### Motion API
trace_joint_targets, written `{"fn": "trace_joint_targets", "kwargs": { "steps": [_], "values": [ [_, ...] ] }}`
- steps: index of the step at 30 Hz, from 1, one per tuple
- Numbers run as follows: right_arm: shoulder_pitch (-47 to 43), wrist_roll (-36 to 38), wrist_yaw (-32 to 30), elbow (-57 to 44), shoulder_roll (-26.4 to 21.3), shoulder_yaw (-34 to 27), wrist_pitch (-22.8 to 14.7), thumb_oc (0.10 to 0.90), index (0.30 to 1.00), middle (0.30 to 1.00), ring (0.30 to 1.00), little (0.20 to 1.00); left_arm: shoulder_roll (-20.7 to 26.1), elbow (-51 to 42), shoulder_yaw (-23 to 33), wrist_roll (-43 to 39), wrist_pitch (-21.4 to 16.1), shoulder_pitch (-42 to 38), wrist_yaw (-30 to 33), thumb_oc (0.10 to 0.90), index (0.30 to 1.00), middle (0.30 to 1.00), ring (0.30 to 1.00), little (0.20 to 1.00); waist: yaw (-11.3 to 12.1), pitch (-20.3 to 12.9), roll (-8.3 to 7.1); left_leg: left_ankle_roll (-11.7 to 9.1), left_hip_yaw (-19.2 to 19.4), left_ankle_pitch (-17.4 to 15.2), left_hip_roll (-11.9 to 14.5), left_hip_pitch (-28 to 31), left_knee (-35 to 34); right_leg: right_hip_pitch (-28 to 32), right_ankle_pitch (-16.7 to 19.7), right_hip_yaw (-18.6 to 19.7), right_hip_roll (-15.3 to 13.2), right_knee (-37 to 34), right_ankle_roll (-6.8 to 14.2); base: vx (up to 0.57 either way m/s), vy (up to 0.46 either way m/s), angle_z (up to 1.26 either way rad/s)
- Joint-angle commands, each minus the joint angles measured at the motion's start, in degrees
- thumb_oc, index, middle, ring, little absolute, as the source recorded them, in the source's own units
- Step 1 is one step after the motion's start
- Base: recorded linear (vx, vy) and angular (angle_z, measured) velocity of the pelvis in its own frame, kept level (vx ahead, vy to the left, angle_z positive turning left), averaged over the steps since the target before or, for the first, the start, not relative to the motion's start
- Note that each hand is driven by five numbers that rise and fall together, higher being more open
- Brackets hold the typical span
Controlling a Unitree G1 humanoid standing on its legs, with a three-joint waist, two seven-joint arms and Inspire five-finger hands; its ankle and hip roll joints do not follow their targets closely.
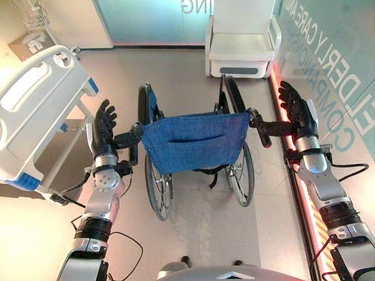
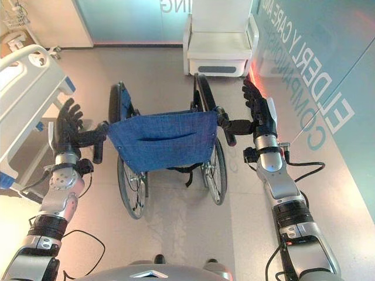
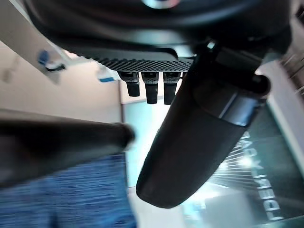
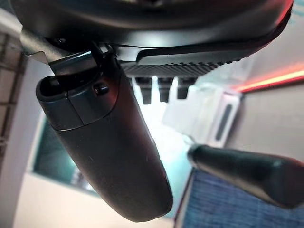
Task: Push the wheelchair next to the bed
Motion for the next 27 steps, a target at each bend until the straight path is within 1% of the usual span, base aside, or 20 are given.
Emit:
{"fn": "trace_joint_targets", "kwargs": {
  "steps": [1,3,7,8,10,13,18,20,22,26,27],
  "values": [
    [-4.45,-0.75,1.85,-4.63,-4.21,-0.10,-2.94,0.800,0.900,0.900,0.900,0.900,8.54,-1.04,-1.02,5.41,-0.05,-4.21,-0.67,0.800,0.900,0.900,0.900,0.900,0.23,-2.04,-1.84,1.86,0.78,-3.67,-5.14,0.35,0.17,-0.78,-2.49,-0.48,3.09,2.78,-3.06,0.00,0.000,0.00],
    [-4.45,-1.14,2.29,-4.83,-4.21,0.06,-2.00,0.800,0.900,0.900,0.900,0.900,8.90,-0.99,-1.25,6.17,1.26,-4.10,-0.65,0.800,0.900,0.900,0.900,0.900,0.29,-1.94,-1.85,1.87,0.78,-3.64,-5.17,0.35,0.17,-0.75,-2.47,-0.49,3.10,2.76,-3.03,0.00,0.000,0.00],
    [-4.72,-1.94,4.69,-4.40,-4.83,0.98,1.92,0.800,0.900,0.900,0.900,0.900,9.86,-0.46,-1.92,6.00,4.09,-4.07,-3.09,0.800,0.900,0.900,0.900,0.900,0.42,-1.72,-1.84,1.82,0.77,-3.56,-5.22,0.36,0.17,-0.86,-2.48,-0.60,3.09,3.01,-2.96,0.00,0.000,0.00],
    [-4.73,-2.22,5.87,-4.06,-5.24,1.37,3.33,0.800,0.900,0.900,0.900,0.900,9.91,-0.05,-2.23,6.33,5.48,-4.12,-4.17,0.800,0.900,0.900,0.900,0.900,0.45,-1.61,-1.87,1.83,0.76,-3.48,-5.23,0.33,0.17,-0.85,-2.43,-0.67,3.08,3.03,-2.92,0.00,0.000,0.00],
    [-4.90,-2.37,6.80,-3.66,-5.85,1.97,4.95,0.800,0.900,0.900,0.900,0.900,10.22,0.41,-2.75,6.60,7.08,-4.10,-4.98,0.800,0.900,0.900,0.900,0.900,0.52,-1.58,-1.95,1.82,0.82,-3.43,-5.22,0.33,0.17,-0.82,-2.40,-0.79,3.06,3.04,-2.86,0.00,0.000,0.00],
    [-5.98,-2.14,7.94,-2.43,-6.34,3.23,7.00,0.800,0.900,0.900,0.900,0.900,10.68,1.68,-3.29,6.78,8.05,-4.45,-5.49,0.800,0.900,0.900,0.900,0.900,0.73,-1.49,-2.03,1.83,0.79,-3.33,-5.28,0.33,0.19,-0.78,-2.32,-0.92,3.07,3.05,-2.86,0.00,0.000,0.00],
    [-8.57,-1.15,9.44,0.13,-6.96,5.81,9.41,0.800,0.900,0.900,0.900,0.900,11.32,4.45,-4.70,5.96,9.19,-6.04,-5.61,0.800,0.900,0.900,0.900,0.900,0.90,-1.40,-2.08,1.76,0.80,-3.27,-5.34,0.32,0.23,-0.72,-2.26,-1.05,3.08,3.02,-2.85,0.00,0.000,0.00],
    [-9.98,-1.32,9.97,1.00,-6.91,7.02,10.97,0.800,0.900,0.900,0.900,0.900,11.66,5.57,-5.45,5.64,10.15,-7.25,-5.52,0.800,0.900,0.900,0.900,0.900,0.92,-1.29,-2.12,1.69,0.83,-3.26,-5.30,0.34,0.24,-0.71,-2.23,-1.12,3.08,3.06,-2.85,0.00,0.000,0.00],
    [-11.54,-0.86,10.54,2.08,-7.10,8.58,12.36,0.800,0.900,0.900,0.900,0.900,11.69,6.87,-6.37,5.92,11.32,-8.22,-5.50,0.800,0.900,0.900,0.900,0.900,0.91,-1.27,-2.13,1.60,0.83,-3.20,-5.24,0.38,0.19,-0.63,-2.17,-1.18,3.12,2.98,-2.86,0.00,0.000,0.00],
    [-14.20,0.06,10.13,3.99,-7.17,10.46,13.30,0.800,0.900,0.900,0.900,0.900,12.04,9.58,-7.71,6.21,13.64,-9.92,-6.35,0.800,0.900,0.900,0.900,0.900,0.95,-1.28,-2.05,1.49,0.81,-3.19,-5.20,0.48,0.22,-0.53,-2.13,-1.21,3.12,2.91,-2.89,0.00,0.000,0.00],
    [-15.28,0.70,9.74,4.84,-7.10,11.01,13.73,0.800,0.900,0.900,0.900,0.900,12.37,10.61,-8.25,6.78,14.85,-10.71,-7.45,0.800,0.900,0.900,0.900,0.900,1.05,-1.34,-2.00,1.44,0.80,-3.18,-5.19,0.49,0.24,-0.46,-2.07,-1.32,3.10,2.84,-2.87,0.00,0.000,0.00]
  ]
}}
